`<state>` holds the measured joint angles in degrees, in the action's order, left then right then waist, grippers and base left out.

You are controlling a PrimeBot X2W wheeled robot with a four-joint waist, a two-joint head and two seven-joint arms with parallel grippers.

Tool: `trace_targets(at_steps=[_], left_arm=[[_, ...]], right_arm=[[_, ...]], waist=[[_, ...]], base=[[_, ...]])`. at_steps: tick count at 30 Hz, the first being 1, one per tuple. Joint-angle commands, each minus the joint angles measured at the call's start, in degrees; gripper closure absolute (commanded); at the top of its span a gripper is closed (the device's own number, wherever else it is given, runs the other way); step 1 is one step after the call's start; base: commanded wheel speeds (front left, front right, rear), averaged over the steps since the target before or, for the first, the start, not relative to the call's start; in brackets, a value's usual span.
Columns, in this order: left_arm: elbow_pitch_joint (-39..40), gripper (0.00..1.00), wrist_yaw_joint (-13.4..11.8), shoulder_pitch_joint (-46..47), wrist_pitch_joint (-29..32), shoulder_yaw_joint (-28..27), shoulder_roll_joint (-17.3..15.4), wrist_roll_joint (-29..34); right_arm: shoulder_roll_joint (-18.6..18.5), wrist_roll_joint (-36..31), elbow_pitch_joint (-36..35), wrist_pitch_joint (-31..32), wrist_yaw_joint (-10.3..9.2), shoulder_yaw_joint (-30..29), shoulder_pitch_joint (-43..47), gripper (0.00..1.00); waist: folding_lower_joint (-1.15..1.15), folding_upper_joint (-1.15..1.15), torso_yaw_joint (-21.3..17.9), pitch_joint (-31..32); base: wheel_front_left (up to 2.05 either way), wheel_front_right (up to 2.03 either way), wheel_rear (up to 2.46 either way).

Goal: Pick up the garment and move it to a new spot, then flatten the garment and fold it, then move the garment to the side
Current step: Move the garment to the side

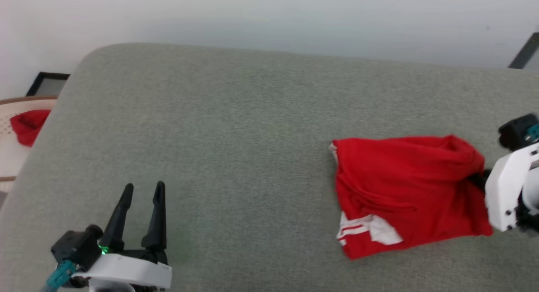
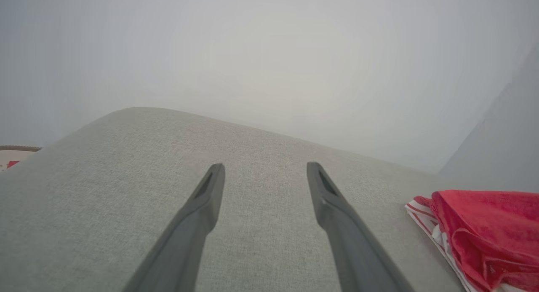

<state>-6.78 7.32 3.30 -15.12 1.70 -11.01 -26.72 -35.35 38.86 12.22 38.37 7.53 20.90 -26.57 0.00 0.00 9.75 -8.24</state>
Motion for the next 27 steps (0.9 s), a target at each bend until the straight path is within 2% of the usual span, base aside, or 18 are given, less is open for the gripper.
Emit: trace_targets(at_steps=[1,13,27], left_arm=[[0.1,0.0,0.2,0.6,0.1,0.0,-0.3,0.5],[1.4,0.0,0.2,5.8,0.1,1.4,-1.0,1.8],[2.7,0.0,0.2,12.9,0.1,3.3,-3.9,3.1]], right_arm=[[-0.7,-0.4,-0.5,0.3,-0.08,-0.2,-1.0,1.0],[-7.0,-1.4,-0.7,-0.1,-0.08,-0.7,-8.5,1.0],[-12.5,-2.8,8.5,-9.1,-0.08,0.8,-18.4,1.0]], waist=[[0.0,0.0,-1.5,-0.5],[0.0,0.0,-7.7,-5.5],[0.0,0.0,-15.3,-14.2]], base=[[0.0,0.0,0.0],[0.0,0.0,0.0],[0.0,0.0,0.0]])
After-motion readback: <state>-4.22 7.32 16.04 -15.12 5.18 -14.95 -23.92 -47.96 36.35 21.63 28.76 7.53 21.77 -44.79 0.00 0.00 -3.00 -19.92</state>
